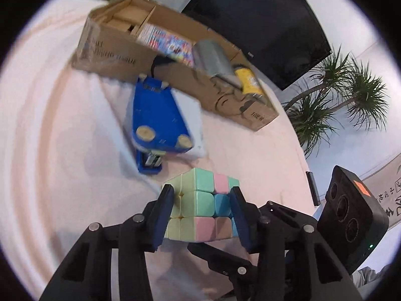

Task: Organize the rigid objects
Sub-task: 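Grasp the pastel Rubik's cube on the table with the left gripper, then place the cube in the box beside the game box, release, then move the right gripper over the white plastic case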

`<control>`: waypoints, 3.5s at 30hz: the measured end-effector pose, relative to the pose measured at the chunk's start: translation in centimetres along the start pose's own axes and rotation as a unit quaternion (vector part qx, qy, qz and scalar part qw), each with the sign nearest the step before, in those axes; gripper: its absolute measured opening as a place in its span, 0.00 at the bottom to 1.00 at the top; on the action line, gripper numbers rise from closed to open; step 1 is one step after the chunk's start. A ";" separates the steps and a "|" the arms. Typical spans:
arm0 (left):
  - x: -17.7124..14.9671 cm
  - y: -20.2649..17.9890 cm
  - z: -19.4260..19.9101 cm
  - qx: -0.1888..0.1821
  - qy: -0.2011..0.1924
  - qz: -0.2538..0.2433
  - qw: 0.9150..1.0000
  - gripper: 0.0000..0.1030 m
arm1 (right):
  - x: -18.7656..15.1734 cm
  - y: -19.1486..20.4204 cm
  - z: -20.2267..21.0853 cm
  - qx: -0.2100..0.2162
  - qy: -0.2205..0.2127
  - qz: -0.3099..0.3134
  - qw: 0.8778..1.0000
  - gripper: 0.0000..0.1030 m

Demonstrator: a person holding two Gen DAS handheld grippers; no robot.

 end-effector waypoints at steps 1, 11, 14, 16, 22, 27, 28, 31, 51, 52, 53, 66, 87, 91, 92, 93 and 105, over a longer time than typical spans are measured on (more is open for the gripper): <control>0.4 -0.7 0.8 0.001 -0.009 -0.008 1.000 0.43 | 0.3 0.2 0.7 0.002 -0.007 0.004 1.000 0.49; 9.1 -4.0 5.7 -0.005 -0.099 -0.064 0.993 0.43 | 9.8 -0.2 4.9 -0.007 -0.085 0.059 0.995 0.49; 12.3 -3.8 5.7 0.004 -0.111 -0.080 0.991 0.43 | 14.0 -1.4 4.1 -0.006 -0.084 0.071 0.994 0.49; 14.4 -3.5 5.2 0.012 -0.116 -0.090 0.989 0.43 | 16.3 -2.2 3.1 -0.002 -0.080 0.072 0.994 0.49; 19.2 -0.4 2.8 0.012 -0.111 -0.078 0.991 0.38 | 22.5 -4.8 -0.8 0.016 -0.057 0.055 0.997 0.48; 21.2 2.9 -0.2 0.015 -0.093 -0.047 0.994 0.38 | 25.5 -6.9 -5.1 0.011 -0.027 0.048 0.998 0.48; 21.3 3.7 -0.9 0.014 -0.086 -0.037 0.996 0.38 | 25.8 -7.3 -6.2 0.010 -0.017 0.045 0.999 0.48; 21.4 5.8 -2.6 0.021 -0.059 -0.004 0.998 0.38 | 26.0 -8.1 -8.4 0.006 0.014 0.036 0.999 0.48; 18.2 7.3 -1.5 0.097 -0.030 -0.011 0.995 0.40 | 22.7 -7.9 -10.0 0.064 0.045 -0.028 0.997 0.63; 17.7 6.7 -0.2 0.139 -0.065 -0.031 0.988 0.42 | 22.4 -8.1 -9.1 0.041 0.030 -0.038 0.998 0.70; 17.2 6.1 0.9 0.164 -0.092 -0.044 0.981 0.54 | 21.9 -8.2 -7.6 0.005 0.004 -0.048 0.999 0.79; 9.0 3.4 3.8 0.166 -0.100 -0.053 0.980 0.99 | 10.3 -10.4 -6.7 -0.079 0.035 -0.160 0.983 0.79; 3.4 -2.1 0.7 0.037 -0.024 -0.052 0.998 0.99 | 4.4 -11.0 -3.2 -0.080 0.010 -0.103 0.991 0.64; 2.6 -4.1 -2.1 0.012 0.018 -0.063 0.998 0.99 | 1.9 -13.4 0.0 -0.104 0.025 -0.072 0.992 0.63; 2.5 -4.5 -2.6 0.009 0.022 -0.067 0.997 0.99 | 1.5 -14.0 0.6 -0.116 0.028 -0.057 0.991 0.63; 2.4 -4.8 -2.9 0.007 0.025 -0.070 0.997 0.99 | 1.3 -14.5 1.4 -0.128 0.027 -0.044 0.990 0.59; 3.1 -4.6 -4.0 0.004 0.031 -0.055 0.998 0.99 | 2.4 -17.7 4.3 -0.171 0.007 -0.089 0.981 0.58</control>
Point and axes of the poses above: each gripper's, at about its wrist camera, not at the fingertips, and z roughly against the way its jaws point, y to its left, x to its top, the point moved 2 cm from there along -z, roughly the way its jaws point, and after that the axes turned 5 degrees about -z, right-handed, at the moved point
